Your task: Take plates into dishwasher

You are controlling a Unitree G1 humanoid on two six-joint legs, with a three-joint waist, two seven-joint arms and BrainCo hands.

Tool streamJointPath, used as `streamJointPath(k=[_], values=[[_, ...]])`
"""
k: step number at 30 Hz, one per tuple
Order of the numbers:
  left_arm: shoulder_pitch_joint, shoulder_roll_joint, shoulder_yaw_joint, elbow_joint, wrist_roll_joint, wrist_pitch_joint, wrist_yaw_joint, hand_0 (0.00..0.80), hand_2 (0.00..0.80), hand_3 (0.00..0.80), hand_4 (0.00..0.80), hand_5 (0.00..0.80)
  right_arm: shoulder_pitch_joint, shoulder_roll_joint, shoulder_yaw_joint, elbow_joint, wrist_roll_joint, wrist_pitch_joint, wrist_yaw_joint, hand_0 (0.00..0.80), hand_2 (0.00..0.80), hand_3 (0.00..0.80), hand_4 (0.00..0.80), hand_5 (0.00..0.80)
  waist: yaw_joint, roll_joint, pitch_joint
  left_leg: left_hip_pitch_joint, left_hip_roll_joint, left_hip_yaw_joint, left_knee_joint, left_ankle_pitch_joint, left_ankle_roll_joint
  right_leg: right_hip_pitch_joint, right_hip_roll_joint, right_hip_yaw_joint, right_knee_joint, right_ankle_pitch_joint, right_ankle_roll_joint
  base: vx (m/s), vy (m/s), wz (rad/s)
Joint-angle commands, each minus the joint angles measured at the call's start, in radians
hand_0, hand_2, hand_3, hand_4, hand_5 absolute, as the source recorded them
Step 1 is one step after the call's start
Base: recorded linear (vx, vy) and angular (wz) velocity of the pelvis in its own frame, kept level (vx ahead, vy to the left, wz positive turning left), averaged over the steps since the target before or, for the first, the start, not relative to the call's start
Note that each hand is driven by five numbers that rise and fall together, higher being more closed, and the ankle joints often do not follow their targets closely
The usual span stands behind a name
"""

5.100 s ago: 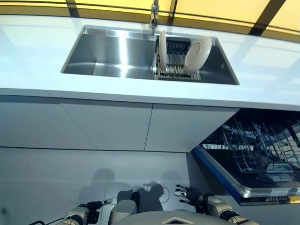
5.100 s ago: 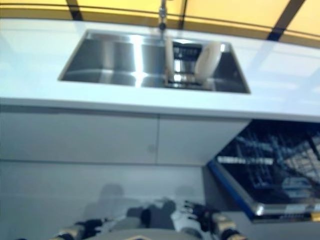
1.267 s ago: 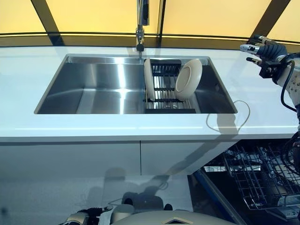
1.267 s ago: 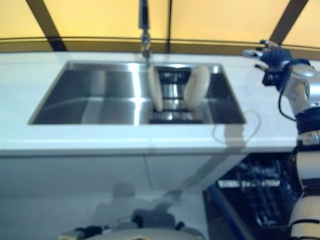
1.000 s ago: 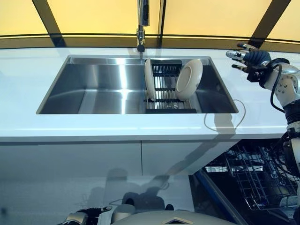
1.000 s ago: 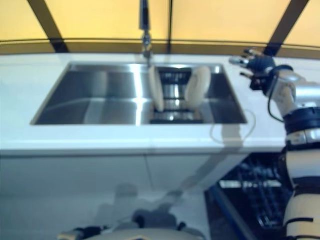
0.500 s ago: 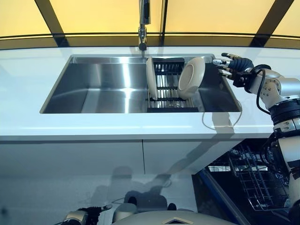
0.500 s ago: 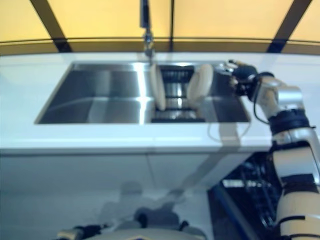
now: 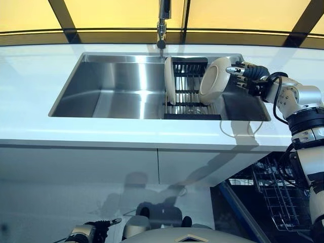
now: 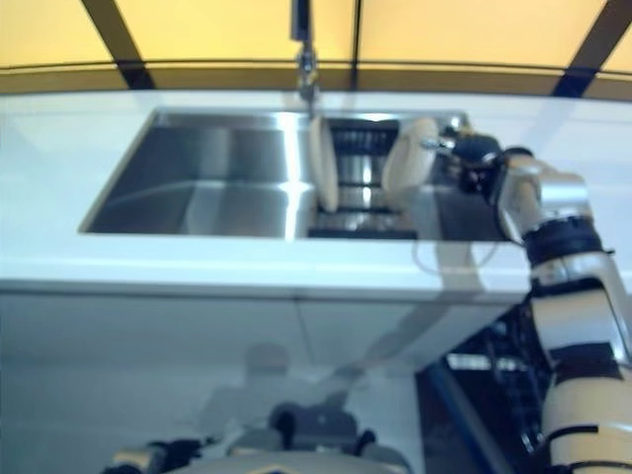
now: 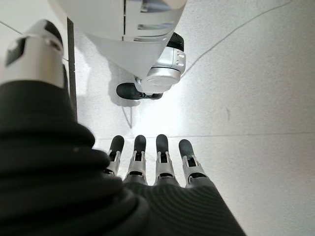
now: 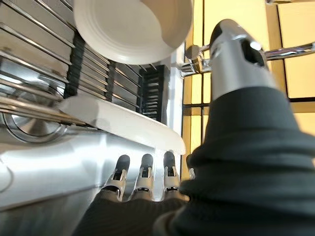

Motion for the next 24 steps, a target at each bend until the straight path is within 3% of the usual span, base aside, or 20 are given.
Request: streamJointPath(k=[1, 14, 24], values=[[-0.061, 0.031, -0.092, 0.046, -0.033, 0.008, -0.003, 0.000, 0.000, 0.000, 0.000, 0.000, -0.105, -0.012, 0.060, 0.043, -0.036, -0.027, 0.014, 0.000, 0.000, 0.000, 0.000, 0.000, 0.027, -0.029, -0.004, -0.018, 0.018, 0.041, 0.001, -0.009, -0.017, 0.011, -0.073, -0.009, 0.024, -0.022, 0.063, 0.000, 0.000, 0.00], [-0.078, 0.027, -0.100, 0.041, -0.043, 0.027, -0.002, 0.000, 0.000, 0.000, 0.000, 0.000, -0.096, 0.014, 0.067, 0.041, -0.040, 0.009, 0.035, 0.000, 0.000, 0.000, 0.000, 0.000, 0.025, -0.025, 0.009, -0.017, 0.016, 0.037, 0.001, -0.007, -0.015, 0.005, -0.075, -0.005, 0.036, -0.024, 0.062, 0.006, 0.000, 0.00], [-0.093, 0.019, -0.106, 0.045, -0.091, 0.047, 0.007, 0.000, 0.000, 0.000, 0.000, 0.000, -0.123, 0.024, 0.084, 0.110, -0.127, 0.038, 0.079, 0.000, 0.000, 0.000, 0.000, 0.000, 0.036, -0.017, 0.020, -0.026, 0.016, 0.028, 0.001, -0.001, -0.016, -0.001, -0.076, -0.012, 0.039, -0.025, 0.060, 0.003, 0.003, 0.00]])
